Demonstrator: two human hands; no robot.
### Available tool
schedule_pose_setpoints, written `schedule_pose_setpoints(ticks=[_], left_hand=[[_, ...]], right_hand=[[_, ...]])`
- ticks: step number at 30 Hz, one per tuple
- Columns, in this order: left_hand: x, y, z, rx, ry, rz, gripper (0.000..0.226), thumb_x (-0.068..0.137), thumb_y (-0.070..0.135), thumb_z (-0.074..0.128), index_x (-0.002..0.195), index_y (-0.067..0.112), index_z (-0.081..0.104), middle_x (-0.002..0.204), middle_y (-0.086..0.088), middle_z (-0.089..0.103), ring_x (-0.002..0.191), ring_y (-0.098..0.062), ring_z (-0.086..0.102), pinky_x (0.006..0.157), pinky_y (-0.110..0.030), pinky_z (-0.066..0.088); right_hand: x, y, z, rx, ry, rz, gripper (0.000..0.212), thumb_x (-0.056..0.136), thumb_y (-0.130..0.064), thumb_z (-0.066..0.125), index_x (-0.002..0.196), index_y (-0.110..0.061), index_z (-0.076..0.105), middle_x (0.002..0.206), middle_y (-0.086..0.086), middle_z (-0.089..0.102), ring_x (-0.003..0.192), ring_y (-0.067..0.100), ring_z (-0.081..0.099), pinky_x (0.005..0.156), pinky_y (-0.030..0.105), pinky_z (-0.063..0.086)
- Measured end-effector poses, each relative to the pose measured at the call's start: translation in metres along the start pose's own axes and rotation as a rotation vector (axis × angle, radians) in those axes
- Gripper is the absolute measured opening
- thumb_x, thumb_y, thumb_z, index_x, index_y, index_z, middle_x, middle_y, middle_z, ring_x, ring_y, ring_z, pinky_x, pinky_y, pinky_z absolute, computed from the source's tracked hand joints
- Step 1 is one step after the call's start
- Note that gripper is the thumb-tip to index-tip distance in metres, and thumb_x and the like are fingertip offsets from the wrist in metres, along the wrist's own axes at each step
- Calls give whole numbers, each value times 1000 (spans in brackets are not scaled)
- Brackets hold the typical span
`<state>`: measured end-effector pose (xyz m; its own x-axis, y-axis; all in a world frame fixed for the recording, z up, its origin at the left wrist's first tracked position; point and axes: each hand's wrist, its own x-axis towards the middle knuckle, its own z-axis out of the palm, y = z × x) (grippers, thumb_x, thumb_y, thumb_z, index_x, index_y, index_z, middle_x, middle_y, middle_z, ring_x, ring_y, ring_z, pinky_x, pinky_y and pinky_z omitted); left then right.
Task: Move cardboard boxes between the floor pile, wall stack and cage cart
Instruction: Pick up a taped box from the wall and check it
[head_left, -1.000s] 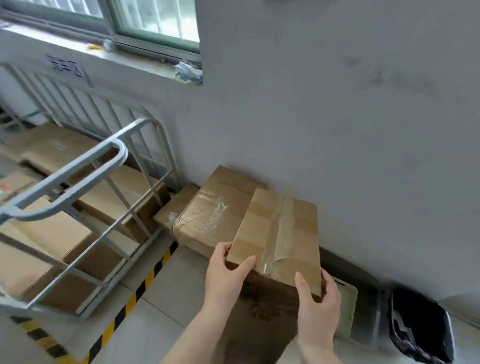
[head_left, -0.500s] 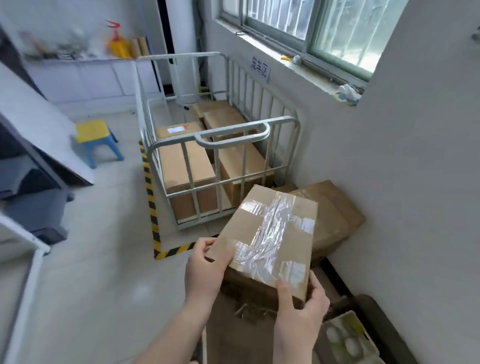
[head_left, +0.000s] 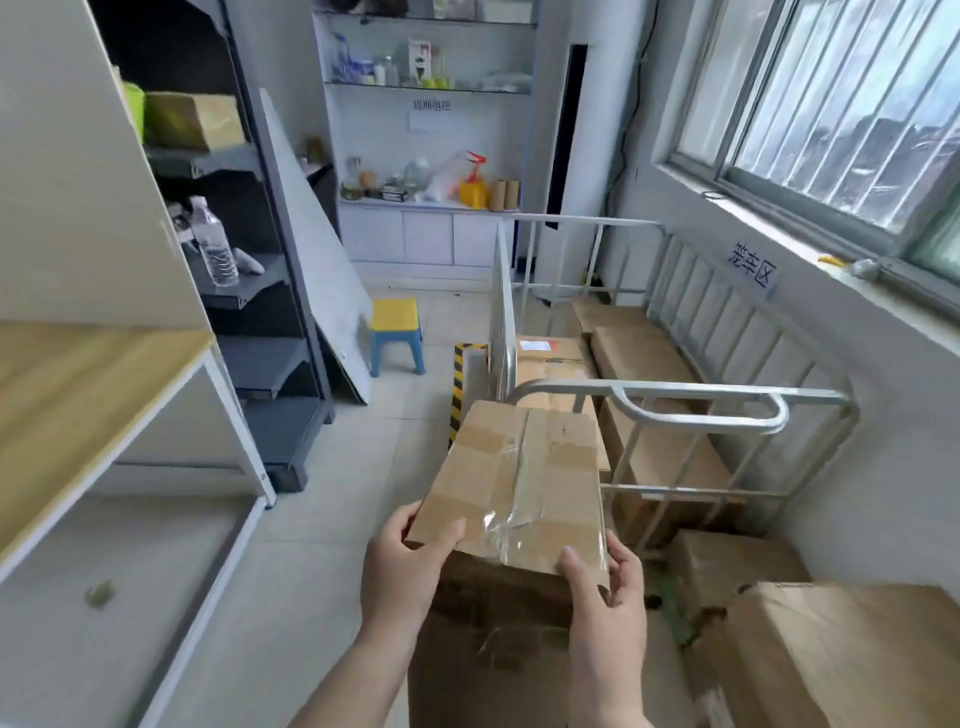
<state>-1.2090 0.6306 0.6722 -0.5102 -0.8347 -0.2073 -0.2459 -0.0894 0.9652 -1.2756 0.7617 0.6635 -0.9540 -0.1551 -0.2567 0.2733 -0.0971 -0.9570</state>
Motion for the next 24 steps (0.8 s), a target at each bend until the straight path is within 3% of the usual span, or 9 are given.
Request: schedule_pose_setpoints(ticks=[3,5,9,12,15,17,20,22,24], left_hand=[[55,10,-28,-30,15,16,43,72,41,73,109,24,58,103,6,66,96,-15,61,86,-35,52],[94,16,-46,-39,3,33,33,79,32,73,108,25,59,105,3,67,98,-17,62,83,-32,52],[171,39,-67,-44,16,89,27,81,28,71,105,23,60,100,6,66,96,-16,63,75,-25,48],[227,56,-69,-50,34,82,32,83,32,68,112,24,56,103,8,63,99,-16,59,77,-26,47],[289,68,-65,-53,53,72,38,82,38,69,116,26,54,111,5,62,106,-19,57,93,-38,47],[330,77,-60,-55,78,70,40,80,37,71,115,27,54,111,7,61,106,-18,56,95,-41,47],[385,96,-51,-54,124,44,43,78,36,73,113,31,49,109,7,60,101,-17,58,93,-42,49],[416,110,-47,-61,148,29,47,76,35,75,112,33,45,111,5,59,101,-19,59,92,-43,51],[449,124,-42,-64,170,33,49,76,35,75,114,33,44,114,4,58,104,-19,58,92,-40,50]], right_hand=[[20,-3,62,36,-90,-22,41,86,-14,66,122,-25,49,117,1,62,104,18,60,85,27,49],[36,-5,100,22,-134,-36,44,87,-17,66,125,-25,47,115,-5,61,101,12,60,79,20,48],[79,-9,171,-24,-212,-51,49,82,-31,71,123,-37,44,124,-4,57,112,18,57,100,42,47],[115,-17,220,-43,-247,-69,50,82,-32,71,124,-35,44,120,-4,60,110,17,60,98,43,49],[164,-25,265,-40,-274,-73,48,83,-28,70,123,-32,45,113,-4,64,104,16,64,94,42,52],[198,-30,296,-41,-287,-81,46,83,-26,70,121,-32,46,111,-6,64,100,7,64,91,32,54],[249,-40,336,-49,-290,-111,46,86,-19,68,124,-28,44,105,-17,56,81,-19,56,63,-3,42],[278,-52,360,-91,-323,-104,51,87,-22,67,130,-31,42,109,-16,54,81,-17,49,61,-4,39],[310,-62,387,-89,-358,-91,51,86,-23,67,129,-33,43,113,-15,57,88,-11,53,71,3,42]])
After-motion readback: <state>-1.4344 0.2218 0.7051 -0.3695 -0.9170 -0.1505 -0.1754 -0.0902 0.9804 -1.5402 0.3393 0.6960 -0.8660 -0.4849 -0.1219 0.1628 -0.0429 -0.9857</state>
